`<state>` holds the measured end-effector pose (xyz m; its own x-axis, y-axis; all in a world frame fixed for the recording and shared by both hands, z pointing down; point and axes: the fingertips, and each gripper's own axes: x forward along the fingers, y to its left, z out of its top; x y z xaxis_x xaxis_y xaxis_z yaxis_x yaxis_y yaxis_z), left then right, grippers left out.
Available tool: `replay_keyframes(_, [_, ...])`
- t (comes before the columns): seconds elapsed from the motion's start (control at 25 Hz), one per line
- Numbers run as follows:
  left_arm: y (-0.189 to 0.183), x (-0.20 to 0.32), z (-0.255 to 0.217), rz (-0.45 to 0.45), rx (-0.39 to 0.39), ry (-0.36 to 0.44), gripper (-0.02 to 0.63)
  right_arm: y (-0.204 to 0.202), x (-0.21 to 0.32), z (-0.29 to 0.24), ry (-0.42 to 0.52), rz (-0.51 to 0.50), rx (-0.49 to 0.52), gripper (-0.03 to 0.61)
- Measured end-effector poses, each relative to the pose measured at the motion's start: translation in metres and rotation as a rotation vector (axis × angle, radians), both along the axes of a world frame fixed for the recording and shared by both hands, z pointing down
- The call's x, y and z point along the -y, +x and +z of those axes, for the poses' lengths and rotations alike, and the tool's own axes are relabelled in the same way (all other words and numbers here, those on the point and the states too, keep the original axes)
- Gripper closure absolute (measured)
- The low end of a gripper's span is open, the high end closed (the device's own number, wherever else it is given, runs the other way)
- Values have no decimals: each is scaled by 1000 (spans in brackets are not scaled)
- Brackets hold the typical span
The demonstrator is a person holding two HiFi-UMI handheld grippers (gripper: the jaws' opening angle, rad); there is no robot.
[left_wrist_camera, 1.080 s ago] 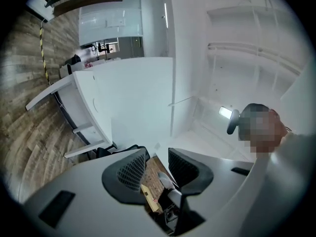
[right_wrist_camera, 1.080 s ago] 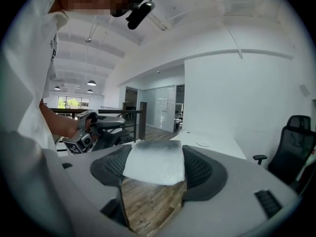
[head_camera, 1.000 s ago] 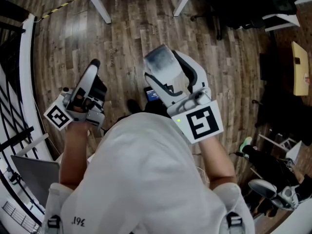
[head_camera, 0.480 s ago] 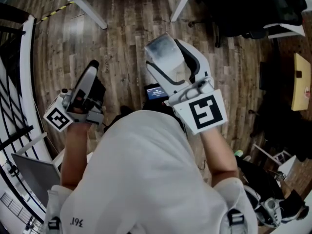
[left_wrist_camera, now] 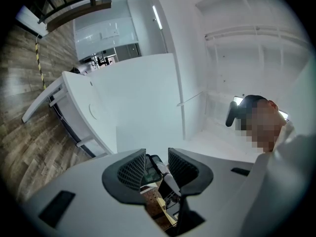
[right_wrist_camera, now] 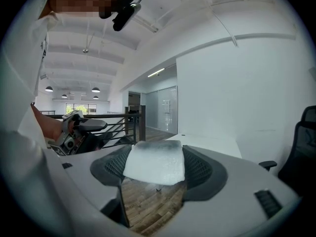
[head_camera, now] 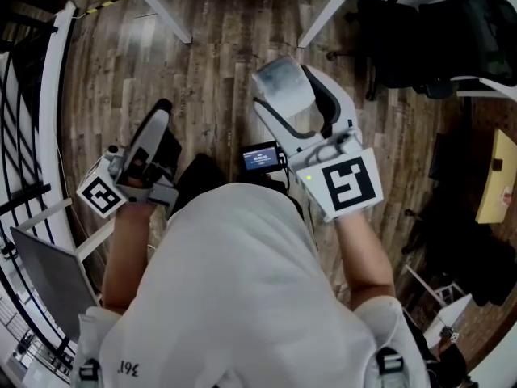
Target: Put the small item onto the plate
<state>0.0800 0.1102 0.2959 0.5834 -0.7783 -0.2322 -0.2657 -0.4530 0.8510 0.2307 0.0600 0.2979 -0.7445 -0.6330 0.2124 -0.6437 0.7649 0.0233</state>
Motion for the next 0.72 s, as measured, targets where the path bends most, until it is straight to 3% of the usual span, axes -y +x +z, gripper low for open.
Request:
replay_keyframes(0.28, [-30,29,8,-2,-16,-7,471,-34,29,6,-6,-2,-18,252])
replay_keyframes(0.52, [-77,94,16,67,-32,-21,471,-83,82,10,-17,53,-43,252])
replay_keyframes(0.72, [-118,148,2,146,17,11,471,-127,135,-3,-9,108,-46,253])
